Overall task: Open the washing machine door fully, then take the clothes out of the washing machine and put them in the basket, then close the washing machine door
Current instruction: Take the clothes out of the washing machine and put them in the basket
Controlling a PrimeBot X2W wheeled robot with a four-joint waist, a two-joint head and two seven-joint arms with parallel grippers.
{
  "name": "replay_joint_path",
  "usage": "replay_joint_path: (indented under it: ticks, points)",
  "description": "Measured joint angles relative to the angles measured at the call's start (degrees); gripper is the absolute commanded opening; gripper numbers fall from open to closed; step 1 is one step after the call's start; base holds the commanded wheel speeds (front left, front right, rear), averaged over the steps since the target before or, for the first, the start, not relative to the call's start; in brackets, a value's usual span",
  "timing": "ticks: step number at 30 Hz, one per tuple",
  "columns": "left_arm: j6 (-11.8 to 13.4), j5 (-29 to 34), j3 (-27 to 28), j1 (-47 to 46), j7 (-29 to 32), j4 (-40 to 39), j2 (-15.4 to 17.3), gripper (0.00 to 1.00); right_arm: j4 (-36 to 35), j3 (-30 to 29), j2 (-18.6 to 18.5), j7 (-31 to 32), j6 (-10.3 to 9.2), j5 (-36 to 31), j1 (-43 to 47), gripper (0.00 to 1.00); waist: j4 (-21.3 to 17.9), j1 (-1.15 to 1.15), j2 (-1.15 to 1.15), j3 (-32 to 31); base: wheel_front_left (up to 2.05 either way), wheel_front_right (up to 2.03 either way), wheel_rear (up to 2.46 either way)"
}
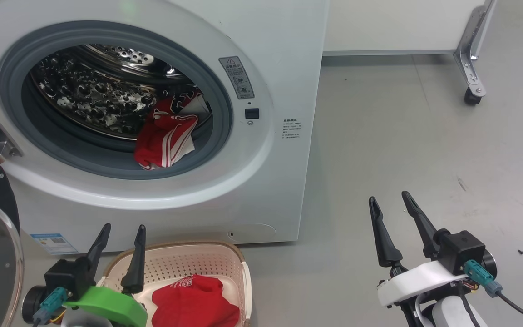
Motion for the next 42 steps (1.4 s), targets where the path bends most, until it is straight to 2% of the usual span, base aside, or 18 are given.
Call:
replay_joint_path:
  ticks: [42]
  points:
    - [0.0, 1.0, 1.2, 2.4, 0.0, -3.8, -0.5, 1.0, -0.1, 0.0, 0.0, 0.0, 0.04, -0.1, 0.1, 1.0, -0.3, 0.0, 0.0, 1.0, 0.0, 0.0, 0.0]
